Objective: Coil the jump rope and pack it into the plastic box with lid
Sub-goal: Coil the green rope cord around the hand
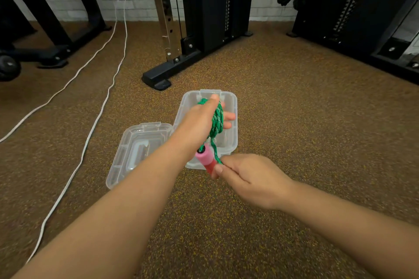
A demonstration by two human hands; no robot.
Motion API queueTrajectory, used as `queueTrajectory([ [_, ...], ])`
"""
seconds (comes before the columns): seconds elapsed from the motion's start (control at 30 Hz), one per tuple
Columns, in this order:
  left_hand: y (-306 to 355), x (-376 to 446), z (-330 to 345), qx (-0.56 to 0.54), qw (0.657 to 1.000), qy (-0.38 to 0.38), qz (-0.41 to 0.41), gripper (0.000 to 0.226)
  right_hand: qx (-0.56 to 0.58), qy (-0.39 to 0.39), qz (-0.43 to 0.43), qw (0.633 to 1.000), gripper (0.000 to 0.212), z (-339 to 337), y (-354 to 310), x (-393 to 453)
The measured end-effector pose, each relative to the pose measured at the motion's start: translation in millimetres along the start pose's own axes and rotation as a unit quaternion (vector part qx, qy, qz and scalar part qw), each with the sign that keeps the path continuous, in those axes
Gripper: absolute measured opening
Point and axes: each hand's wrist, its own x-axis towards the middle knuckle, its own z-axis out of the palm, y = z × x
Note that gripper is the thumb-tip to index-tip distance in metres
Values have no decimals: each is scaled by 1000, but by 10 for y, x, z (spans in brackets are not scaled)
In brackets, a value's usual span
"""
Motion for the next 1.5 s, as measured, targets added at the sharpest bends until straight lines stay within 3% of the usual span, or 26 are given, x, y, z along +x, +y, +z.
queueTrajectory([
  [0.2, -51, -162, -43, 227, 972, -55, 22, 66, 226, 94, 53, 968, 32, -293, -21, 105],
  [0.37, 1, -197, -104, 162, 962, -217, -38, 78, 292, 123, 99, 943, 30, -384, 115, 195],
  [0.53, 27, -180, -137, 74, 957, -269, -78, 46, 357, 149, 152, 910, 39, -253, 325, 208],
  [0.67, 7, -179, -109, -67, 963, -237, -109, 38, 350, 135, 161, 913, 40, -62, 381, 160],
  [0.8, -16, -113, -53, -199, 960, -156, -123, 37, 318, 106, 173, 926, 36, 119, 331, 100],
  [0.97, 20, -72, -53, -251, 955, -110, -111, 30, 309, 54, 185, 931, 29, 221, 267, 29],
  [1.1, -7, -56, -33, -227, 968, -60, -88, 21, 326, 5, 177, 929, 28, 266, 152, -5],
  [1.23, -29, -12, -98, -122, 992, 10, -17, 16, 375, 2, 168, 912, 27, 265, 107, -40],
  [1.4, -58, -23, -118, 47, 998, 33, 20, 27, 288, 19, 125, 949, 22, 116, 31, -20],
  [1.5, -85, -8, -94, 151, 987, 21, 52, 22, 224, 12, 109, 968, 16, 29, -8, 0],
])
